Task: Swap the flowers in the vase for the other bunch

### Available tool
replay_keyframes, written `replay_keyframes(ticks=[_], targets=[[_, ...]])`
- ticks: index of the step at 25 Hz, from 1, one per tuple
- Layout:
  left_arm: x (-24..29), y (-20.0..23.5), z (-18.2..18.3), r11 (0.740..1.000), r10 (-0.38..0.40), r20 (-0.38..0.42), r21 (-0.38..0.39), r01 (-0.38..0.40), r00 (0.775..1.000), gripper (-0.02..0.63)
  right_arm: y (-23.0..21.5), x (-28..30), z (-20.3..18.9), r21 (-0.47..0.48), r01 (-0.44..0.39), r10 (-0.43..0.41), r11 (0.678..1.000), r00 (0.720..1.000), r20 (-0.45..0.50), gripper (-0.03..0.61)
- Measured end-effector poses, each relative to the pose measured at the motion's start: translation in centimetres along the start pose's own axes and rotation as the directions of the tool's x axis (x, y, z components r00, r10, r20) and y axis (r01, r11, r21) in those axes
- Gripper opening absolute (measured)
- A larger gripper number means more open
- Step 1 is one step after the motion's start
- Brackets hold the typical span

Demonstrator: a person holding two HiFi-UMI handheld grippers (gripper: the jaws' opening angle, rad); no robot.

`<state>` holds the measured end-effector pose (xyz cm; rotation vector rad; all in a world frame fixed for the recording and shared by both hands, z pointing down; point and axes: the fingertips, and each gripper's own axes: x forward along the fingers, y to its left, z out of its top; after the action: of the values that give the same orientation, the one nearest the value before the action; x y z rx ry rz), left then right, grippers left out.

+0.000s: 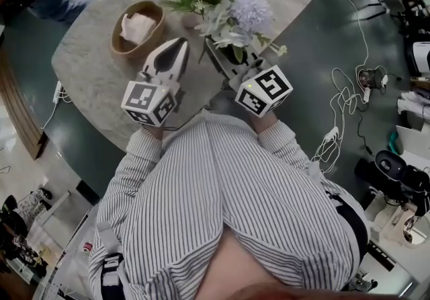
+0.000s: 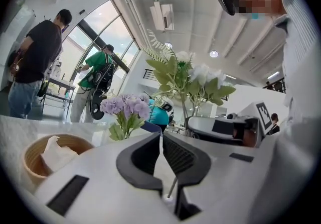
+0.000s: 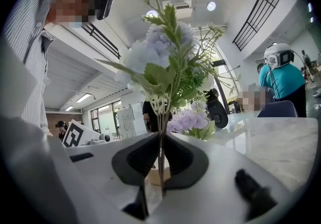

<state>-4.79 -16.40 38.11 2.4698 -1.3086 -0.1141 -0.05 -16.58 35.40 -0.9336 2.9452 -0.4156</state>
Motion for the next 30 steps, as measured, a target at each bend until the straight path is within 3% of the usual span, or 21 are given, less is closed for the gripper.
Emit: replay_keyframes(ticks=[30], targets=[[0.6, -0.77, -0.1, 0.999, -0.032, 0.0, -0.007, 0.032, 0.999, 0.029, -0.7, -0.34, -0.74, -0.005, 0.016, -0.016, 1.0, 0.998, -0.058, 0.038]])
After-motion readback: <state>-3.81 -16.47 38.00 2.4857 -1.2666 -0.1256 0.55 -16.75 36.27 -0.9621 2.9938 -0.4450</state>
